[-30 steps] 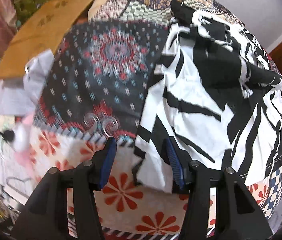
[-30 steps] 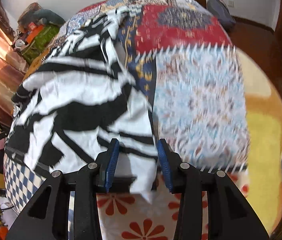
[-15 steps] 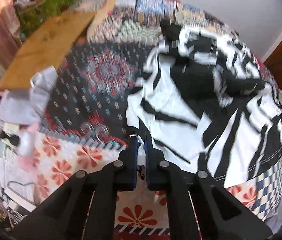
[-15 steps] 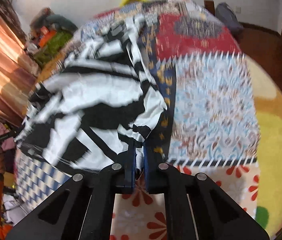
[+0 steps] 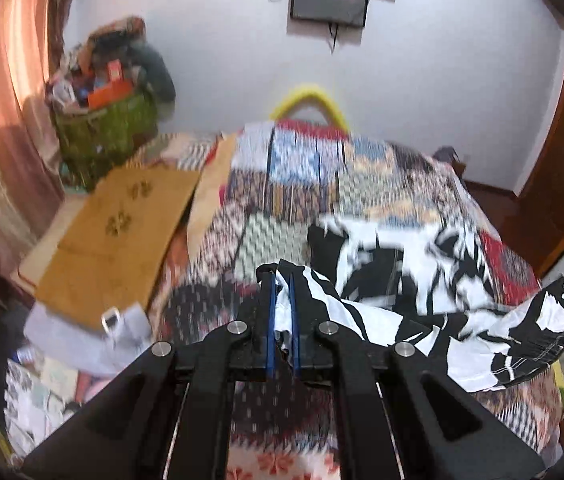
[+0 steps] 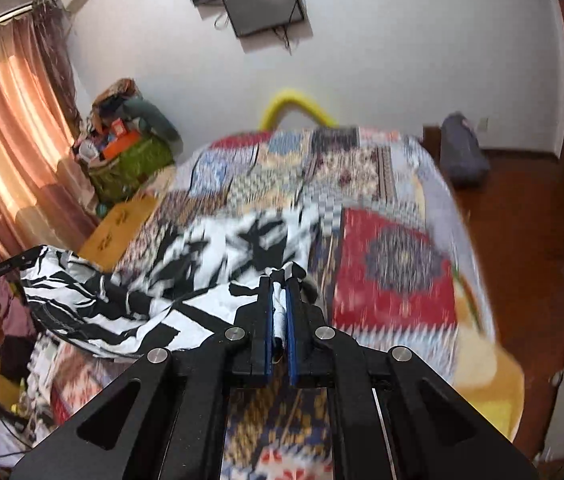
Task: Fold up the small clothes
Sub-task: 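Grasp the shirt with the left tool while the right tool grasps it too, lifting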
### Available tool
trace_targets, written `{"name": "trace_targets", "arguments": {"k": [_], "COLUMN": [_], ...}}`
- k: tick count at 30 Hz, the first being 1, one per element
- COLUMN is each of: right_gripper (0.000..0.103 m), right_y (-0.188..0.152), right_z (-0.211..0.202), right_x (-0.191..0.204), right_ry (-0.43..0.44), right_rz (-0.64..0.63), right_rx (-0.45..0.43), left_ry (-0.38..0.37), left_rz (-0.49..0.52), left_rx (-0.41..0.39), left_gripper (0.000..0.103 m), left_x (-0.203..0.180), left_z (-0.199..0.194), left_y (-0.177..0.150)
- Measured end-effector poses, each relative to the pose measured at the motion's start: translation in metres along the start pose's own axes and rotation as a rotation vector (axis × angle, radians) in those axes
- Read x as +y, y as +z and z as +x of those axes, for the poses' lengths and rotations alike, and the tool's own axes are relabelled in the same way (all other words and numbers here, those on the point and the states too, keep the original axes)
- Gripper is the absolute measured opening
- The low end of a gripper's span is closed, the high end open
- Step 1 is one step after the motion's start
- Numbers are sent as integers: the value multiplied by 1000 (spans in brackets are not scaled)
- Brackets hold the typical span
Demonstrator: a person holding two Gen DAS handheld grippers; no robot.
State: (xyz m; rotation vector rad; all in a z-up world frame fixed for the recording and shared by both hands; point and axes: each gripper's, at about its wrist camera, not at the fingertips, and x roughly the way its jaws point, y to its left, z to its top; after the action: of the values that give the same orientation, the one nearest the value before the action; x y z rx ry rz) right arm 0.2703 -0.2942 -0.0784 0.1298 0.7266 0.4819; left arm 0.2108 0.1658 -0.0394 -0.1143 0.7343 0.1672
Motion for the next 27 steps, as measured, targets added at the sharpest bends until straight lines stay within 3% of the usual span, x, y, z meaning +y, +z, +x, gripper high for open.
{"name": "trace_targets", "arguments": {"k": [6,13,24,27], "right_gripper": [5,5,5,5], "right_y": [42,73,79,80], "right_z": [23,74,180,196], "right_x": [-6,-20,-60,-71], "right_ry": [-23,-56,-107,-85], "right_rz": [0,9,53,83], "right_rx": [-36,-9,140,167], "left_ry": [39,78,142,157], "left_rz": [-51,-107,-130,-146], "left_rx": [-26,36,199,239], "left_gripper": [6,6,6,6], "left_x": [-1,8,19,21], "left_z": [30,106,250,281], "left_y": [53,83,77,72]}}
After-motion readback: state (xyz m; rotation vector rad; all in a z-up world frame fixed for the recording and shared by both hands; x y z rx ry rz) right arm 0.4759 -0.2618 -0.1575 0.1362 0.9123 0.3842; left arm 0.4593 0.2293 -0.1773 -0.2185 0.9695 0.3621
